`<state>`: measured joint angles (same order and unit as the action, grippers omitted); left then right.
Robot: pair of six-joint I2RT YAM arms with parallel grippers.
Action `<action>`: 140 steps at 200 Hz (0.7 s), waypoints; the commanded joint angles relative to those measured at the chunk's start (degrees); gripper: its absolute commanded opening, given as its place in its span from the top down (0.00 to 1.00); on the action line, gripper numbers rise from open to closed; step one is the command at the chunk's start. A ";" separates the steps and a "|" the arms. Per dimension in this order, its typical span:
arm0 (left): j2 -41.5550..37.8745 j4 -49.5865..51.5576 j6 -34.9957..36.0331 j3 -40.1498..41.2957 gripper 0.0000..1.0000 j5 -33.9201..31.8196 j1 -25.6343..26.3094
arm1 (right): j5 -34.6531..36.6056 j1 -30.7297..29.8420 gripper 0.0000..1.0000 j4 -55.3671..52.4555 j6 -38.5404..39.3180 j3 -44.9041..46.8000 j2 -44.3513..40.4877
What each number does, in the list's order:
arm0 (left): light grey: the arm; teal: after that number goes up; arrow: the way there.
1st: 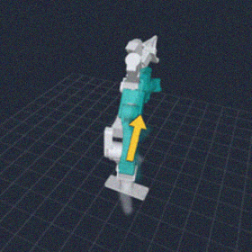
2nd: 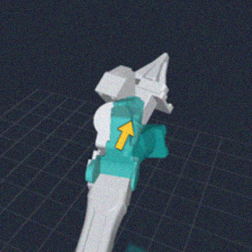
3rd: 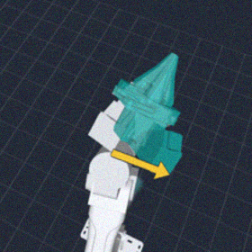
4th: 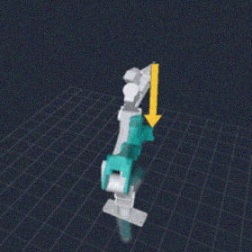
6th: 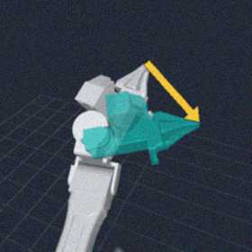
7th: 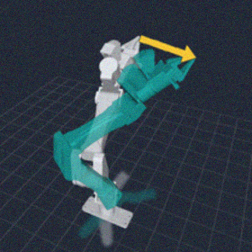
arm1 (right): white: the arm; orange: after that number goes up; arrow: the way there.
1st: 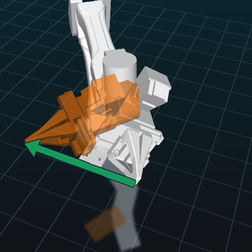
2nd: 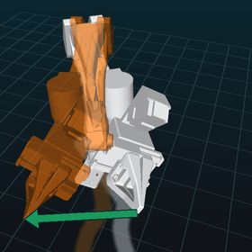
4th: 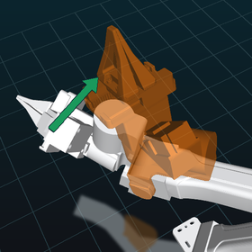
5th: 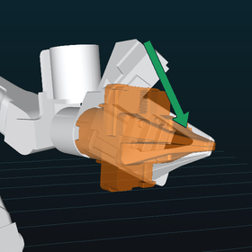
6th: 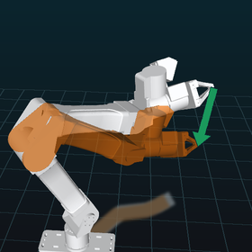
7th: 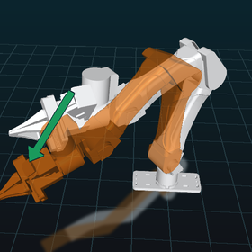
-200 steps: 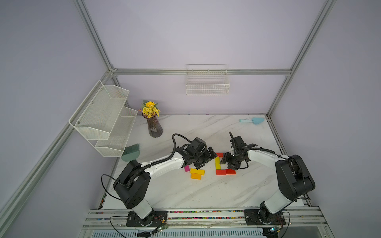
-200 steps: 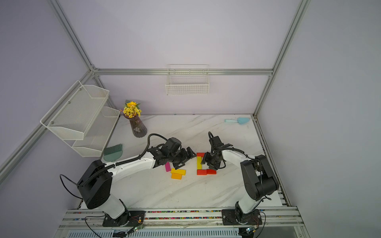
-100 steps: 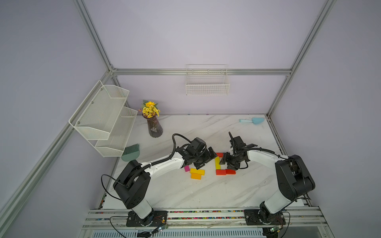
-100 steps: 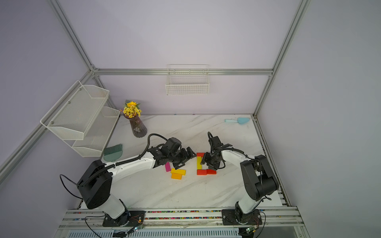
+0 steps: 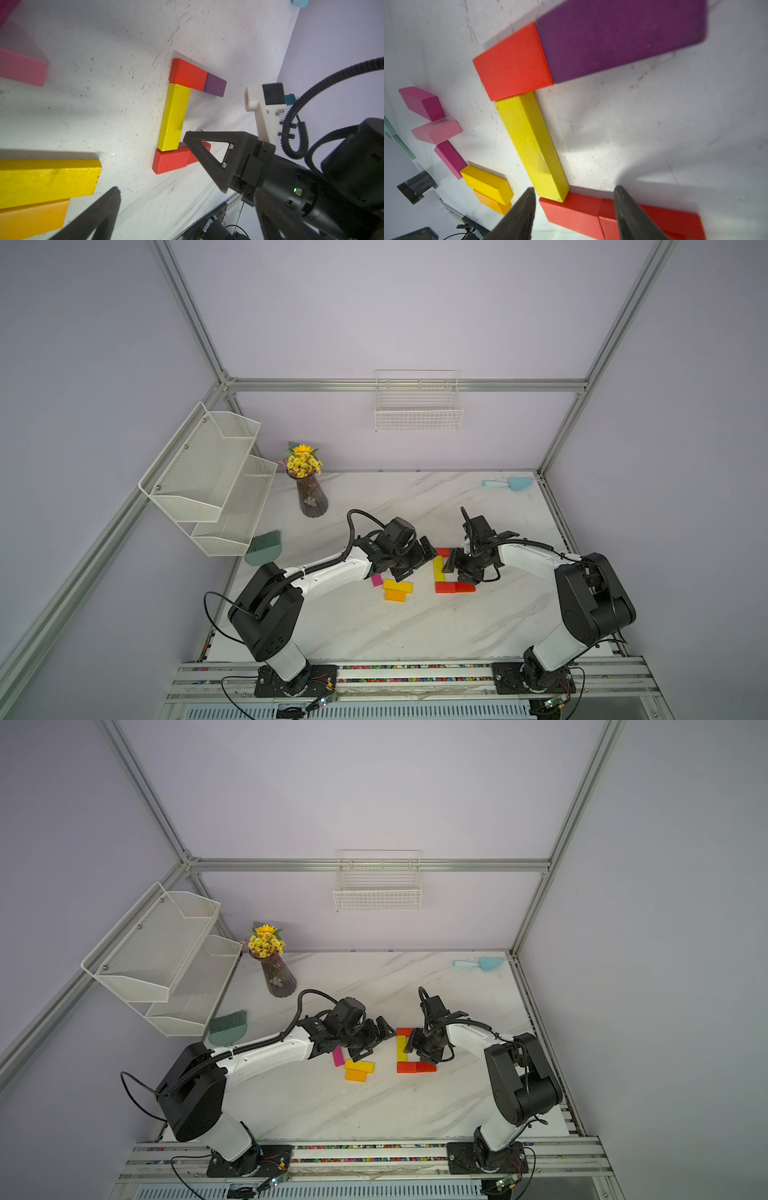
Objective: Assemble the letter c with building blocks
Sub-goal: Assemble the building block at the center of the board.
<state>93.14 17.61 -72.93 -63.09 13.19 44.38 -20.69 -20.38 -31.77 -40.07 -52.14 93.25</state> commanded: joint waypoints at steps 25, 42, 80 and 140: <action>-1.76 -0.97 -0.46 -0.17 0.00 -0.06 -0.17 | -0.14 -0.36 0.38 0.91 -1.15 0.30 -2.11; -1.80 -0.94 -0.40 -0.28 0.00 -0.09 -0.17 | -0.10 -0.31 0.37 0.59 -1.22 -0.19 -2.62; -2.00 -0.33 -0.11 -0.55 0.00 -0.06 -0.18 | 2.25 0.23 0.34 -0.40 -2.63 -1.55 -5.36; -1.82 -0.15 -0.02 -0.65 0.00 0.28 -0.17 | 4.23 4.04 0.31 -2.55 -2.46 1.98 -10.22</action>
<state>93.12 17.67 -72.90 -63.09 13.21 44.38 -18.59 -17.15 -32.05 -41.98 -52.07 84.84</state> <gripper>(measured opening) 0.998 0.688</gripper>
